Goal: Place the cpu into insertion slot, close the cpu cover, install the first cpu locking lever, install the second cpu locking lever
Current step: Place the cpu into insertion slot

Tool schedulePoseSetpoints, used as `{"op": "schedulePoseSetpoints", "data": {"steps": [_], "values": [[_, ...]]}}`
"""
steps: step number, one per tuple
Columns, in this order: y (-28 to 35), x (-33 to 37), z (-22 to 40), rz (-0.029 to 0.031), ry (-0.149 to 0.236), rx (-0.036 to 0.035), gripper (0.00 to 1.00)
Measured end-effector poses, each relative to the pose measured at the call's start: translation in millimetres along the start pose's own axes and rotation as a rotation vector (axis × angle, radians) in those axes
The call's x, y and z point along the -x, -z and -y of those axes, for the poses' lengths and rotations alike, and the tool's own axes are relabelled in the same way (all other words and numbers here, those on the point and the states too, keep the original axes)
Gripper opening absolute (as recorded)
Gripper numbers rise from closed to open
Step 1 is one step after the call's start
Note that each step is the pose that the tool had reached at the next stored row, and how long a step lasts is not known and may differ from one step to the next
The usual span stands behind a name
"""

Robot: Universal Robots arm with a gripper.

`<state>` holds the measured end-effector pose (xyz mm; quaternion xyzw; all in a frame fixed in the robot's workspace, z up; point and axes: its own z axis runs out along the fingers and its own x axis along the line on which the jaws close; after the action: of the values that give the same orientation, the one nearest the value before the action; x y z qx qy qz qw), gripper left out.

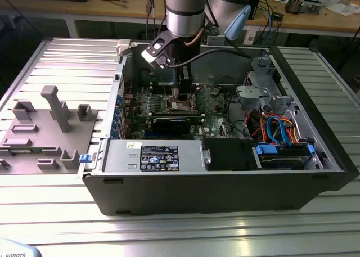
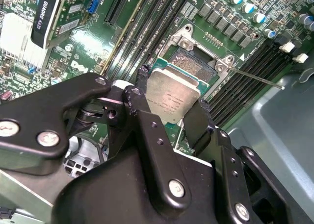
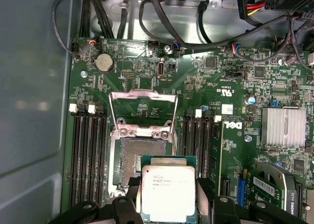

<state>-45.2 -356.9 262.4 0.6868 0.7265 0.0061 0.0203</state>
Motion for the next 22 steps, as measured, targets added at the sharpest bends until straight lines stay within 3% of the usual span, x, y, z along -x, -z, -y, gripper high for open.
{"op": "schedulePoseSetpoints", "data": {"steps": [22], "values": [[-6.2,-0.1,0.2,0.0000,0.000,0.0000,0.54]]}}
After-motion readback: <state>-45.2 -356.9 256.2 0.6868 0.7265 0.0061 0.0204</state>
